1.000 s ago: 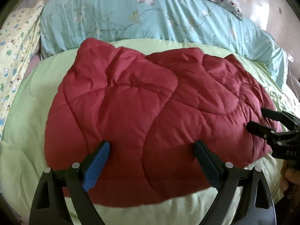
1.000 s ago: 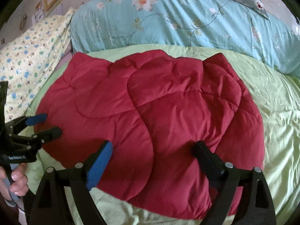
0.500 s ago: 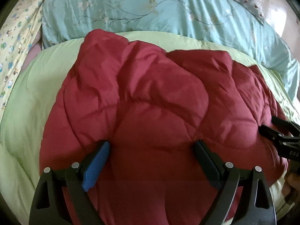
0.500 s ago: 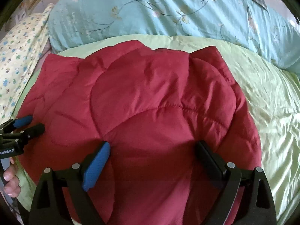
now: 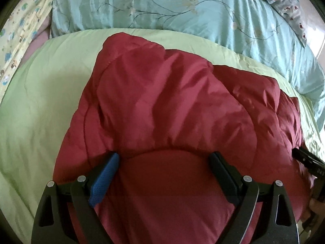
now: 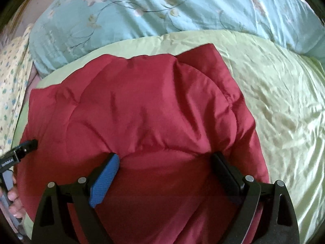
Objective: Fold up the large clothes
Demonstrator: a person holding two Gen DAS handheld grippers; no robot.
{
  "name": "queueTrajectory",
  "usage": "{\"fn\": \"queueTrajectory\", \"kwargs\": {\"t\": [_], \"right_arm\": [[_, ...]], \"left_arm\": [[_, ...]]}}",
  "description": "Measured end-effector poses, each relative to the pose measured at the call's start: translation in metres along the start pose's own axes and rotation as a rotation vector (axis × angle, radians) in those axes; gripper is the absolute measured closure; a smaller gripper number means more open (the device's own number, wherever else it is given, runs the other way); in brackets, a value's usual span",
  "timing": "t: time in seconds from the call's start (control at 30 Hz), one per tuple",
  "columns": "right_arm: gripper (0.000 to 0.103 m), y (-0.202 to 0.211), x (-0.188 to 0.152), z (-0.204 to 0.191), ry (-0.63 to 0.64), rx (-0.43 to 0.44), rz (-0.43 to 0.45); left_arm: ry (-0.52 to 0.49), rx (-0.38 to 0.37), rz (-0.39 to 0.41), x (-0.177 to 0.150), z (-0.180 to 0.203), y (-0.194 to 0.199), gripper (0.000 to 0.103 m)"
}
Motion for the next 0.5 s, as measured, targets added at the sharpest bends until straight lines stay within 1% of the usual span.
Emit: {"fn": "queueTrajectory", "kwargs": {"t": [0.07,0.13,0.37,0.5], "right_arm": [[0.010,-0.002,-0.002,0.005,-0.023,0.025,0.005],[0.010,-0.003,-0.002,0.007,-0.031,0.032,0.010],[0.010,-0.004,-0.005,0.006,-0.035,0.022,0.033],[0.010,-0.005,-0.005,0.006,-0.032,0.011,0.049]], "left_arm": [[0.000,0.004,0.005,0.002,-0.001,-0.004,0.011],[0.003,0.003,0.011,0.001,-0.005,-0.004,0.011],[0.003,0.017,0.031,-0.007,0.000,0.000,0.011],[-0.025,0.042,0.045,-0.009,0.004,0.003,0.011]]}}
Point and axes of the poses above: each gripper's, at about its wrist camera, not at the fingertips, and y roughly against the way its jaws point, z to its right, x to its top, the point moved 6 cm from there along -y, roughly the way its jaws point, and after that the axes turned 4 degrees about -z, right-handed, at the moved point
